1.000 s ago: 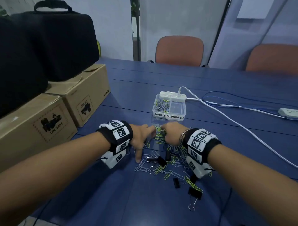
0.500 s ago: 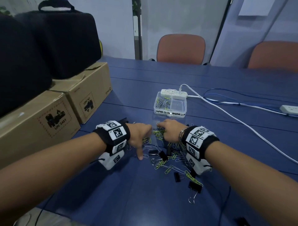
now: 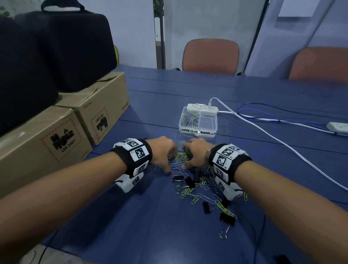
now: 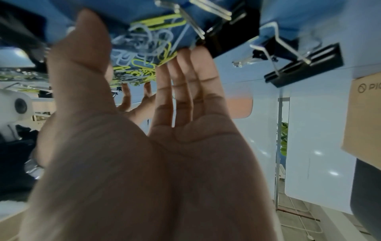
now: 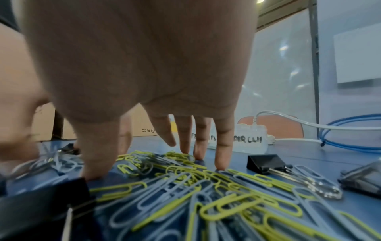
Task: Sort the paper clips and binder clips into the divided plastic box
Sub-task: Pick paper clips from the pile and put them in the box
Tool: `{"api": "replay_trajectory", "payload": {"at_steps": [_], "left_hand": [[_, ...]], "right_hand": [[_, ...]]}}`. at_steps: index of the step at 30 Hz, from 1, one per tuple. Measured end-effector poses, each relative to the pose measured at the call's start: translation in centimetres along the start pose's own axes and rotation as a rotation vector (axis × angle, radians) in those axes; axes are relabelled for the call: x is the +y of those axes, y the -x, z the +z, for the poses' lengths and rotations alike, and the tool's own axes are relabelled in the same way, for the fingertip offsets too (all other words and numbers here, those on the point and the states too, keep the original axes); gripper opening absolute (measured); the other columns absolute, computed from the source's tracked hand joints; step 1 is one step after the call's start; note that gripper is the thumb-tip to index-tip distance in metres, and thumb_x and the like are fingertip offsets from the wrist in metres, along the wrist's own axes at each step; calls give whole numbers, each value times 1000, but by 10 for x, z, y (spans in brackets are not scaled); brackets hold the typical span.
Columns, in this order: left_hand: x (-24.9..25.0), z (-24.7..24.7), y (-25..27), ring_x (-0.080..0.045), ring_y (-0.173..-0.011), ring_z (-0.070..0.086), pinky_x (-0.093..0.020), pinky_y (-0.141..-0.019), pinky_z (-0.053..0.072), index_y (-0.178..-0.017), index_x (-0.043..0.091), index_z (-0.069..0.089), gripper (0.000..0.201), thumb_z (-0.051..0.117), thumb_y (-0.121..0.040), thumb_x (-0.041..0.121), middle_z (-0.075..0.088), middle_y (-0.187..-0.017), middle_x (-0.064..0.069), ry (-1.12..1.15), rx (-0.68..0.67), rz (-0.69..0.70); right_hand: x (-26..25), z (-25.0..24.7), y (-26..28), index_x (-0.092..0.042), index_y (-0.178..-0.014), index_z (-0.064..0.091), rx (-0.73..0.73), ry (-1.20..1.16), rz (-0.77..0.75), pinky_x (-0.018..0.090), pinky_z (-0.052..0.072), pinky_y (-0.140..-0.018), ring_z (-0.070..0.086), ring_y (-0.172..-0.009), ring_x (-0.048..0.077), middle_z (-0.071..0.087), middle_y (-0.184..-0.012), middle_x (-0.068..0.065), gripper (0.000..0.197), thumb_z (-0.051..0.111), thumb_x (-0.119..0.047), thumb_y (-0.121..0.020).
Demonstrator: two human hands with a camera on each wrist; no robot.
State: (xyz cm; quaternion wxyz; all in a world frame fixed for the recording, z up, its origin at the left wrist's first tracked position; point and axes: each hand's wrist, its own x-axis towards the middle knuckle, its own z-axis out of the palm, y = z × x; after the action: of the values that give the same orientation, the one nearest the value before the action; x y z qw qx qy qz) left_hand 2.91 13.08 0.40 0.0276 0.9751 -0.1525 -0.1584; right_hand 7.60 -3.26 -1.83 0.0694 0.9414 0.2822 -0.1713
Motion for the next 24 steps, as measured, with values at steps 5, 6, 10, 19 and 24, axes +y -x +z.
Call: {"api": "replay_trajectory", "payload": {"at_steps": [5,6,10,19,24], "left_hand": [[-4,-6,-5,2,-53,57,-12,-47,40,-98,16,76,36,87,-68,33,66,-74,8,44,-11,32],[-5,-7,-6,4,-50,55,-8,-45,38,-97,15,77,34,87,-69,32,65,-72,8,55,-13,42],[-8,-8,-4,-7,-70,62,-15,-60,45,-99,16,79,30,85,-74,31,74,-84,6,77,18,52],[-7,-2,-6,-17,-84,69,-27,-74,56,-98,14,79,25,78,-78,28,77,-90,0,31,79,76],[-8,-1,-10,-19,-83,69,-28,-74,56,-97,13,78,22,79,-78,24,76,-89,-1,39,71,83]], "right_hand": [[3,-5,4,-12,-117,69,107,-96,-16,36,52,-89,61,-109,30,64,-116,10,41,74,-36,-84],[4,-5,6,-13,-117,70,115,-120,-7,35,53,-89,62,-108,28,67,-115,9,38,75,-31,-84],[9,-5,10,-17,-113,74,144,-187,-3,32,55,-83,67,-99,27,72,-107,6,32,77,-22,-81],[9,-5,22,-18,-95,75,199,-109,-27,34,54,-70,66,-85,32,68,-88,7,19,64,-11,-82],[15,-2,23,-15,-93,75,214,-186,9,37,57,-77,67,-87,31,71,-95,10,15,65,-14,-83]]}}
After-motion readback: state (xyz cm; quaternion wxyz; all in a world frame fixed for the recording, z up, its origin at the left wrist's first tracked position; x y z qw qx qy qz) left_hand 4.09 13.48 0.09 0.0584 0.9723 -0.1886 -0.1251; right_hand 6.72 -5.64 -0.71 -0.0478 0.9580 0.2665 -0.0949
